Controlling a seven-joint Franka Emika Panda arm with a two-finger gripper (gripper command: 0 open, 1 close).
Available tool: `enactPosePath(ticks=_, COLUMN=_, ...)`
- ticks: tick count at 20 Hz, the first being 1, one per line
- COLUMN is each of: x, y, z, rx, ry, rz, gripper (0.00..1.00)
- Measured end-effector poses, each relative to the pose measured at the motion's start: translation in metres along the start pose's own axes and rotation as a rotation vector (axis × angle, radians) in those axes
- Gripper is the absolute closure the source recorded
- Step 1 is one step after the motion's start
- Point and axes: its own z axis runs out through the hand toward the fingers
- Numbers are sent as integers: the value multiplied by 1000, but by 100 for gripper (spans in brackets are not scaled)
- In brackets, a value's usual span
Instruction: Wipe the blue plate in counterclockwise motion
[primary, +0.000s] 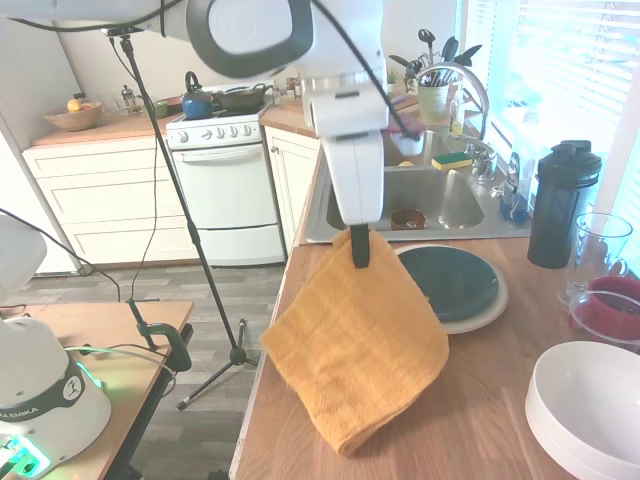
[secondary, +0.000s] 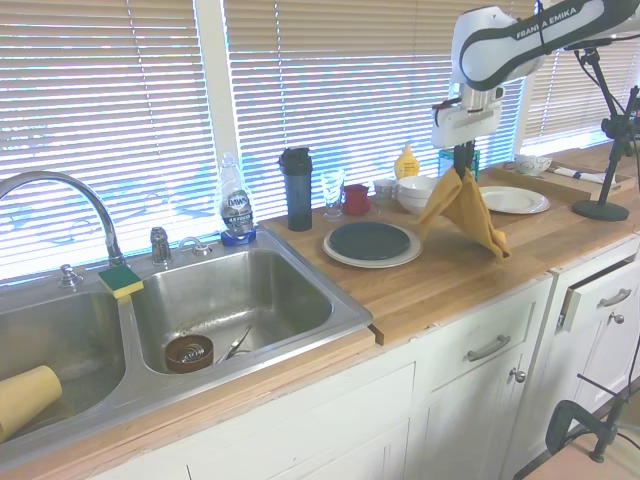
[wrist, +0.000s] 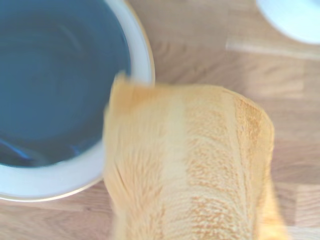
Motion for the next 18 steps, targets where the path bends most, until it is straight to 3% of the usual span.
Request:
enactPosePath(ticks=9, x=12, y=-37, z=-65, rx=12, ry=2, rz=-34, gripper=100)
enactPosePath(ticks=18, x=-16, y=-75, z=-145, rx=32, ry=18, rz=-90, gripper=100)
